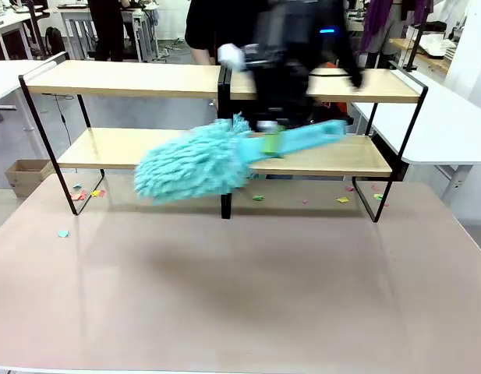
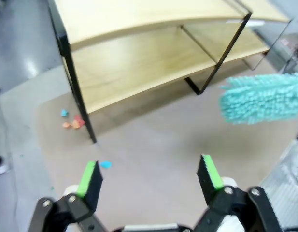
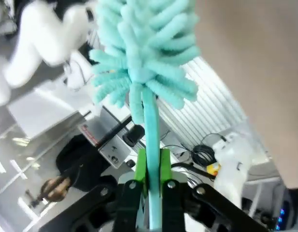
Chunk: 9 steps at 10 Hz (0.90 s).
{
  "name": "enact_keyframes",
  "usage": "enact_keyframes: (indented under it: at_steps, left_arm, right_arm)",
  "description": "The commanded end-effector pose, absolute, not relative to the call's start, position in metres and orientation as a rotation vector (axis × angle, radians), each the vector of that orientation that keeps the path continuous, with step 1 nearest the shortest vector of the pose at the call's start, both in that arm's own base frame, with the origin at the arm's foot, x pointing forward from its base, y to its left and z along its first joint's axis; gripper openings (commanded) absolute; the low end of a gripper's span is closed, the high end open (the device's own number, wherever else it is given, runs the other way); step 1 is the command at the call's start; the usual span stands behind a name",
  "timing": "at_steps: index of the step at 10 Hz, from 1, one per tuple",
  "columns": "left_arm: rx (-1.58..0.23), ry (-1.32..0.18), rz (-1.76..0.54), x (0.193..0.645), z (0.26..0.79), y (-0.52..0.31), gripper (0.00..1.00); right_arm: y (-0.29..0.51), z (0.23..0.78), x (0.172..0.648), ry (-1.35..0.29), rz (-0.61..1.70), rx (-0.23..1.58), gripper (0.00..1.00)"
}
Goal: Clean the shelves.
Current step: Clean another randomly selected level of the Shelf with the Duster.
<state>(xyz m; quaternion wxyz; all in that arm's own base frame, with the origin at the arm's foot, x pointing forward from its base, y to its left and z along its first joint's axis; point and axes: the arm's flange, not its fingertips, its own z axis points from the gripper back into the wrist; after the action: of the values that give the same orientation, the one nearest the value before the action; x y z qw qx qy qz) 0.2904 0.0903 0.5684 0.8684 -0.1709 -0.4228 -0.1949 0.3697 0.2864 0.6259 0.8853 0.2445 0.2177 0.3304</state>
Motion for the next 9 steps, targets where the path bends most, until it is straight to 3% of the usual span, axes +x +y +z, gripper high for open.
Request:
enact_keyframes:
  at_steps: [1,3,5,7,8,9]
  left_arm:
    - [-0.362,-0.886,-0.409,0.291,0.568,0.09,1.0]
    - [-0.362,-0.886,-0.409,0.291,0.568,0.09,1.0]
    - [-0.362,-0.886,-0.409,0.291,0.568,0.09,1.0]
    - [-0.362,-0.886,-0.409,0.291,0.568,0.09,1.0]
    - [-0.362,-0.886,-0.409,0.291,0.568,0.09,1.0]
    - [-0.362,-0.886,-0.409,0.291,0.568,0.09,1.0]
  right_arm:
    - [0.208,0.61,0.311,0.387,0.747,0.572,0.12]
    - [0.131,0.617,0.289,0.269,0.676,0.67,0.12]
    - [0.058,0.609,0.259,0.045,0.569,0.815,0.12]
    - [0.013,0.577,0.242,0.173,0.624,0.924,0.12]
    - [0.008,0.564,0.24,0.161,0.641,0.969,0.12]
    - [0.024,0.558,0.241,0.226,0.552,0.922,0.12]
